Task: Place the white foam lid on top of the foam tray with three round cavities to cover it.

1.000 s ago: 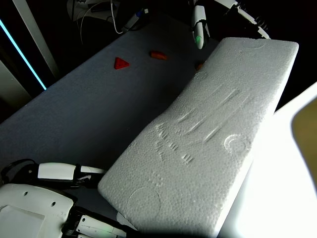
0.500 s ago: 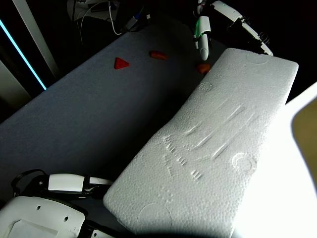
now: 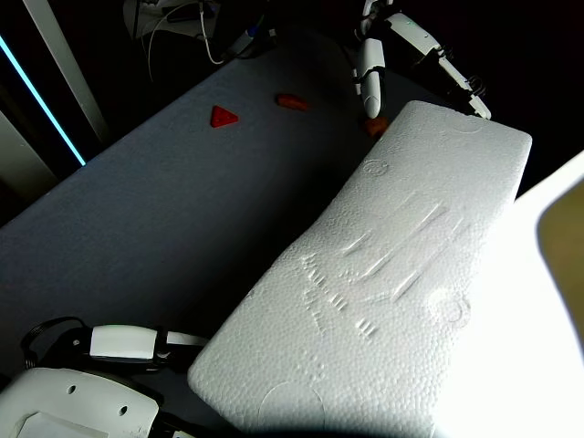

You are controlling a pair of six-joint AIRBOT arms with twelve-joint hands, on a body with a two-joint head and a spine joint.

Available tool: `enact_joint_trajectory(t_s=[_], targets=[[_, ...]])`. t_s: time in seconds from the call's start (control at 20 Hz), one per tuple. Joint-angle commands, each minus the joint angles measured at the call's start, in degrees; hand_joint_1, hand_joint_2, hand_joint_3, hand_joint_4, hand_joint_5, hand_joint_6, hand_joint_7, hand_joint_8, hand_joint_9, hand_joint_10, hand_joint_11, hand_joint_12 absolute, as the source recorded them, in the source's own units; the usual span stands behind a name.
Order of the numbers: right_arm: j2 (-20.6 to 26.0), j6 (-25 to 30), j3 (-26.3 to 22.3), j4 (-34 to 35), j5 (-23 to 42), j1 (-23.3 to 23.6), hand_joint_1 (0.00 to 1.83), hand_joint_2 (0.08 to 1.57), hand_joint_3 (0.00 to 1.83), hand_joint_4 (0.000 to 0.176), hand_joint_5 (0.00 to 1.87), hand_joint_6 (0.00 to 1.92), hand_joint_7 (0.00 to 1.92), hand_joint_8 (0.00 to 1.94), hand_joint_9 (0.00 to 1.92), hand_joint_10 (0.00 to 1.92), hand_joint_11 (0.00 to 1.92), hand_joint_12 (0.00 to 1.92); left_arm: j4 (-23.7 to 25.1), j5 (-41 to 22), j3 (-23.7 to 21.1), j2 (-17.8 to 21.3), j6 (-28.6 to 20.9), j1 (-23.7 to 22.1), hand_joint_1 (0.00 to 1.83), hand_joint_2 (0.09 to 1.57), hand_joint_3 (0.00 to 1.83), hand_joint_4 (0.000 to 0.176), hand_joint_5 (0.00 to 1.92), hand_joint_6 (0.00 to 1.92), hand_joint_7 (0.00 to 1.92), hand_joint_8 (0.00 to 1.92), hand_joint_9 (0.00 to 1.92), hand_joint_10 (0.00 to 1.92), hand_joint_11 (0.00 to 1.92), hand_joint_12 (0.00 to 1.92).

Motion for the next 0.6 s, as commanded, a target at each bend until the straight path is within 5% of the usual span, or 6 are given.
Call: enact_joint_trajectory(t_s=[0.0, 0.25, 0.3, 0.35, 0.5, 0.55], targets=[[-0.4, 0.2, 0.0, -4.3, 6.4, 1.0, 0.61, 1.17, 0.00, 0.000, 0.01, 0.14, 0.11, 0.54, 0.00, 1.06, 0.00, 1.83, 4.5, -6.8, -0.6, -0.8, -0.2, -0.4, 0.56, 1.09, 0.00, 0.000, 0.17, 0.00, 0.01, 0.00, 0.00, 0.00, 0.00, 0.16], [-1.2, -0.2, 1.9, -2.8, 3.9, 1.0, 0.69, 1.16, 0.00, 0.000, 0.00, 0.00, 0.20, 0.13, 0.00, 0.72, 0.00, 1.55, 3.7, -4.6, 1.3, -2.0, -0.3, -0.5, 0.54, 1.12, 0.00, 0.000, 0.13, 0.00, 0.02, 0.00, 0.00, 0.00, 0.00, 0.34], [-1.4, -0.3, 2.2, -2.5, 3.5, 1.0, 0.60, 1.17, 0.00, 0.000, 0.00, 0.00, 0.04, 0.02, 0.00, 0.14, 0.00, 1.05, 3.5, -4.3, 1.6, -2.3, -0.4, -0.5, 0.54, 1.11, 0.00, 0.000, 0.13, 0.00, 0.01, 0.00, 0.00, 0.00, 0.00, 0.33], [-1.6, -0.3, 2.4, -2.3, 3.3, 1.0, 0.55, 1.21, 0.00, 0.000, 0.14, 0.06, 0.01, 0.00, 0.00, 0.03, 0.00, 0.21, 3.4, -4.2, 1.7, -2.5, -0.5, -0.5, 0.52, 1.11, 0.00, 0.000, 0.11, 0.00, 0.01, 0.00, 0.00, 0.00, 0.00, 0.40], [-2.1, -0.6, 3.2, -1.5, 2.0, 1.0, 0.54, 1.16, 0.00, 0.000, 0.00, 0.00, 0.00, 0.00, 0.00, 0.00, 0.00, 0.00, 2.9, -3.8, 2.2, -2.8, -0.5, -0.4, 0.49, 1.10, 0.00, 0.000, 0.09, 0.00, 0.00, 0.00, 0.00, 0.00, 0.00, 0.47], [-2.4, -0.6, 3.7, -1.3, 1.3, 1.0, 0.51, 1.21, 0.00, 0.000, 0.17, 0.07, 0.10, 0.04, 0.04, 0.02, 0.03, 0.01, 2.6, -3.6, 2.4, -2.9, -0.5, -0.3, 0.44, 1.10, 0.00, 0.000, 0.06, 0.00, 0.00, 0.00, 0.00, 0.00, 0.00, 0.48]])
